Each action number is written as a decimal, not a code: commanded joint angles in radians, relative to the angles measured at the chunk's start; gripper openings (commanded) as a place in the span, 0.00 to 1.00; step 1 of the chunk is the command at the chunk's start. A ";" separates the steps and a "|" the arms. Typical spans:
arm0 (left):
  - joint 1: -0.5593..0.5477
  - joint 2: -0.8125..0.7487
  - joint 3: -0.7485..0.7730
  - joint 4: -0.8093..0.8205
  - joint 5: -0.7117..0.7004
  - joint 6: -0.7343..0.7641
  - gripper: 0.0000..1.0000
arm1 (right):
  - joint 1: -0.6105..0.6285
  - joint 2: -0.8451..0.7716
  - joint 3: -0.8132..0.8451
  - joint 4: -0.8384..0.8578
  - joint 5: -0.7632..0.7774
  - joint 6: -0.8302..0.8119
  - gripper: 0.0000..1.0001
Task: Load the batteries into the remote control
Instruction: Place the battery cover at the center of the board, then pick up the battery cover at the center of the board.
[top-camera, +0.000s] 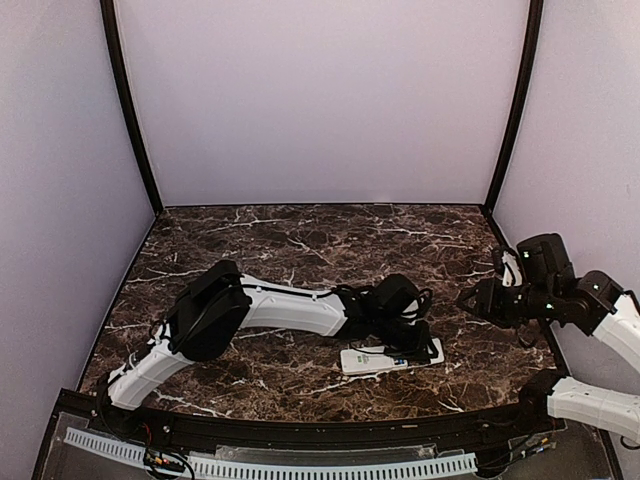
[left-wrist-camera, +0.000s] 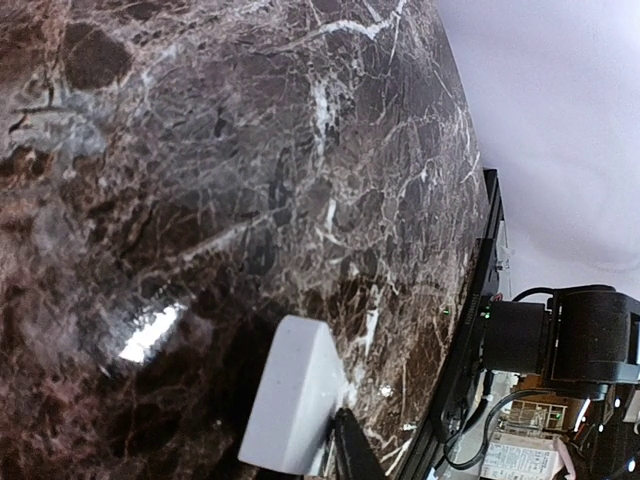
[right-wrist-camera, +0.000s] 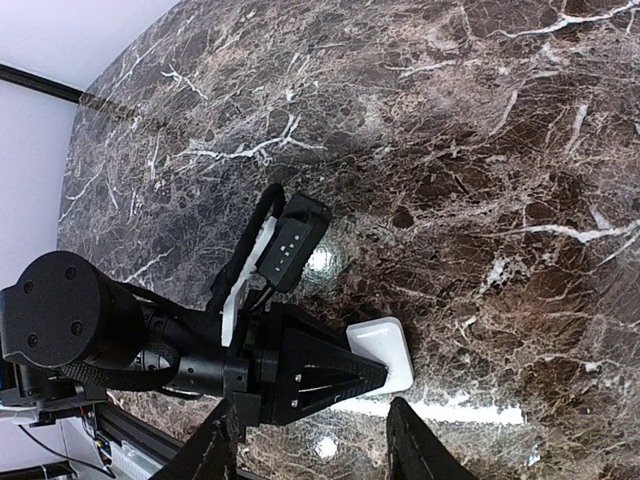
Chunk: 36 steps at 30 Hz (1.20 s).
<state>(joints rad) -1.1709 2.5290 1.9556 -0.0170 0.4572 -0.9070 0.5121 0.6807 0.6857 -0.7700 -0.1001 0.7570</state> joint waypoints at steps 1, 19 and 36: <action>-0.003 -0.010 0.007 -0.057 -0.028 -0.008 0.18 | -0.003 0.005 -0.009 0.017 -0.006 -0.012 0.48; -0.002 -0.167 -0.016 -0.163 -0.173 0.240 0.52 | -0.003 0.154 -0.046 0.018 0.035 0.049 0.48; -0.003 -0.680 -0.671 -0.133 -0.273 1.143 0.94 | -0.001 0.293 -0.148 0.162 -0.030 0.081 0.47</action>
<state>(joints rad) -1.1698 1.9484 1.4445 -0.0711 0.2604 -0.1192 0.5117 0.9546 0.5346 -0.6666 -0.1200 0.8429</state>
